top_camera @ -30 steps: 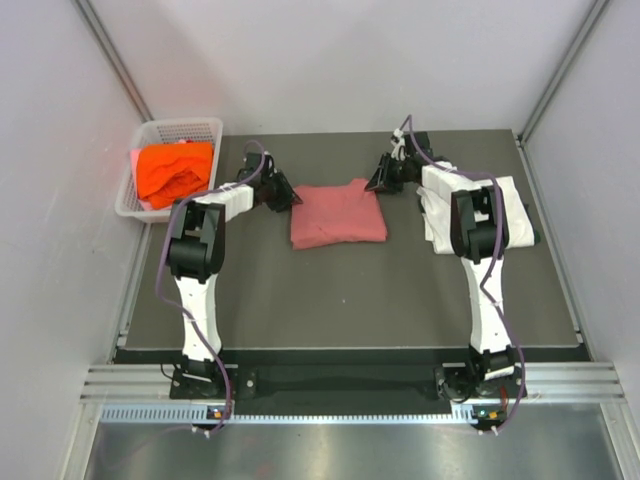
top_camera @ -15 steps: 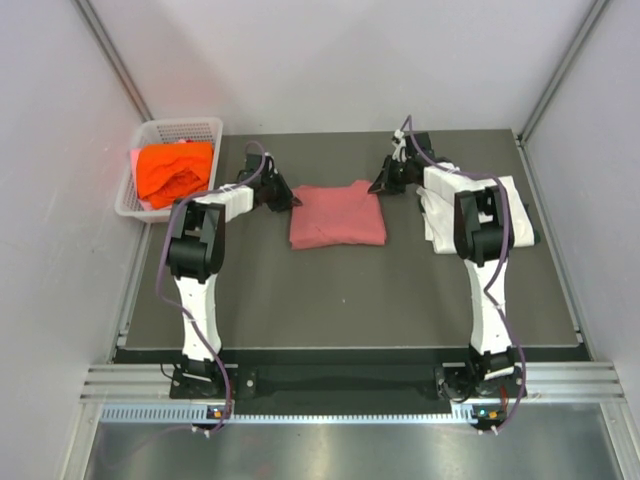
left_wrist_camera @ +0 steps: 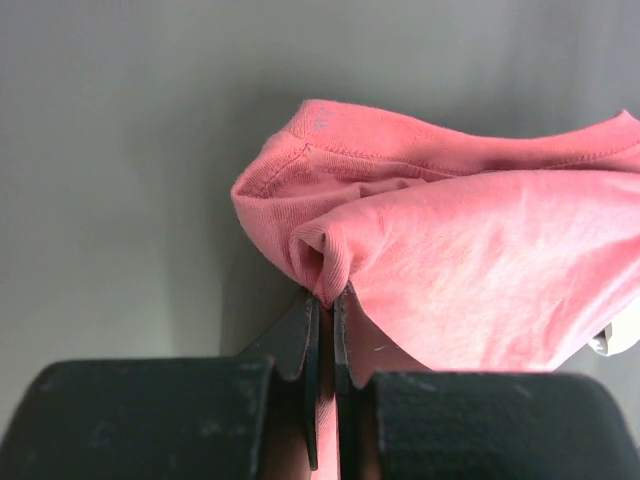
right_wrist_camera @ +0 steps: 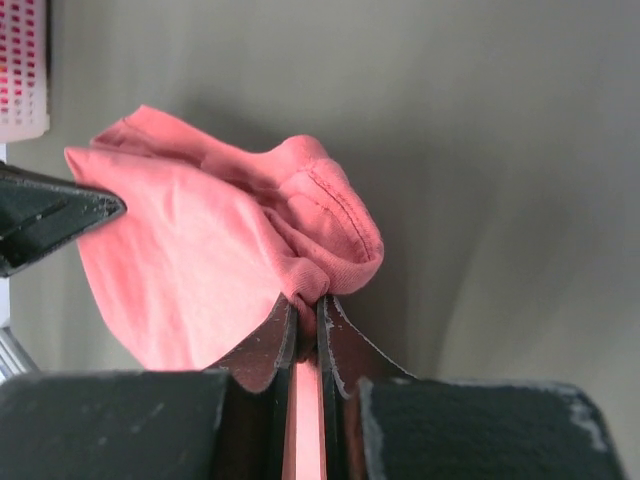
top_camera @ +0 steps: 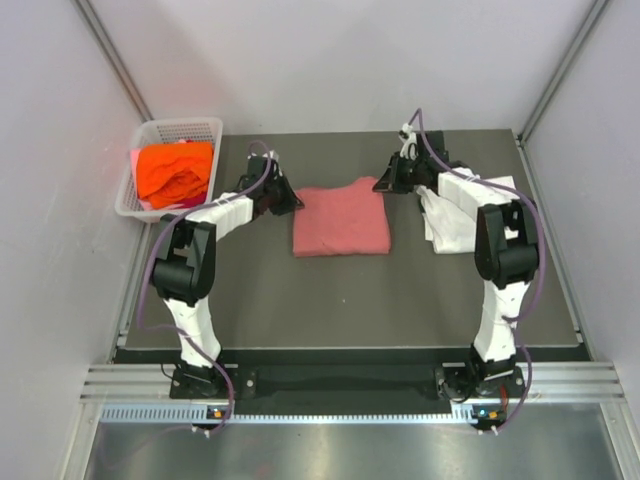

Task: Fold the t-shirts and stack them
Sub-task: Neatly place the folded tshirt to the corner

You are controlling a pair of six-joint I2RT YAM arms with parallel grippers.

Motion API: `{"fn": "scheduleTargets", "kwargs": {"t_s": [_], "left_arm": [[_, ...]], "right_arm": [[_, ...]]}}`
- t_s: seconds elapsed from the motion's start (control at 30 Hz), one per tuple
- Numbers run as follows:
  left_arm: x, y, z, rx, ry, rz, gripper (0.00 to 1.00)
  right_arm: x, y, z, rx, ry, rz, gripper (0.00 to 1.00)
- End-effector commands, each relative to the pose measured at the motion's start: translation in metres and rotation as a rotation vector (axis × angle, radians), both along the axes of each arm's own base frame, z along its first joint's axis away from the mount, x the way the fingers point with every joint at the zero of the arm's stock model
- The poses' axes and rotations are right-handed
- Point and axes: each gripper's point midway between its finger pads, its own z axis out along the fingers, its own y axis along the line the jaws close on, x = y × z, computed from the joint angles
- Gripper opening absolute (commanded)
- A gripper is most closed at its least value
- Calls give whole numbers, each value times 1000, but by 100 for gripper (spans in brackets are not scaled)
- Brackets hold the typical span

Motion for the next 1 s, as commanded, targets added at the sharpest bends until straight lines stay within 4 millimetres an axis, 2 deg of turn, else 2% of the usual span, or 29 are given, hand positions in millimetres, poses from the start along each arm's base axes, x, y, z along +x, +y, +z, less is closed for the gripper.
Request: {"fn": "scheduleTargets", "kwargs": {"t_s": [0.0, 0.03, 0.07, 0.1, 0.13, 0.17, 0.2, 0.23, 0.27, 0.3, 0.37, 0.4, 0.47, 0.5, 0.53, 0.57, 0.6, 0.63, 0.77, 0.8, 0.87, 0.9, 0.97], "left_arm": [[-5, -10, 51, -2, -137, -22, 0], [-12, -20, 57, -1, -147, -38, 0], [-17, -22, 63, 10, -163, -30, 0], [-27, -26, 74, 8, -187, -37, 0], [-38, -41, 79, 7, -204, -62, 0], [-43, -45, 85, 3, -215, -55, 0], [-57, -60, 95, -13, -235, -84, 0], [-64, -67, 100, -26, -242, -95, 0], [-70, -75, 106, -47, -244, -99, 0], [-82, -88, 115, -59, -261, -121, 0], [-95, -102, 127, -80, -279, -130, 0], [-110, -117, 139, -96, -306, -156, 0], [-121, -127, 152, -98, -346, -146, 0], [-127, -134, 160, -112, -360, -152, 0], [-139, -146, 164, -122, -368, -171, 0], [-146, -155, 169, -148, -375, -179, 0], [-159, -167, 170, -157, -372, -207, 0], [-161, -173, 176, -171, -398, -199, 0], [-184, -201, 177, -182, -448, -206, 0], [-193, -215, 174, -195, -460, -225, 0], [-196, -226, 175, -191, -495, -222, 0], [-202, -241, 168, -192, -503, -242, 0], [-202, -258, 156, -169, -508, -253, 0]], "right_arm": [[-4, -3, 65, 16, -192, 14, 0], [-10, -4, 70, 16, -201, 15, 0], [-19, -8, 63, 7, -184, 6, 0], [-24, -9, 68, 9, -205, 4, 0], [-33, -12, 92, 22, -253, -8, 0], [-44, -20, 80, -2, -232, -36, 0], [-53, -27, 101, -6, -277, -58, 0], [-59, -35, 103, -22, -279, -83, 0], [-65, -47, 98, -53, -271, -122, 0], [-73, -56, 116, -56, -309, -144, 0], [-82, -78, 117, -79, -299, -193, 0], [-88, -90, 130, -92, -327, -228, 0], [-95, -118, 134, -134, -308, -295, 0], [-101, -128, 145, -146, -329, -315, 0], [-102, -145, 149, -159, -331, -359, 0], [-108, -154, 148, -170, -313, -376, 0], [-115, -159, 159, -173, -343, -386, 0], [-116, -183, 160, -188, -342, -449, 0], [-129, -217, 165, -218, -356, -566, 0], [-131, -222, 168, -217, -365, -595, 0], [-131, -237, 168, -232, -365, -647, 0], [-131, -241, 169, -232, -364, -667, 0], [-132, -256, 169, -241, -361, -717, 0]]}}
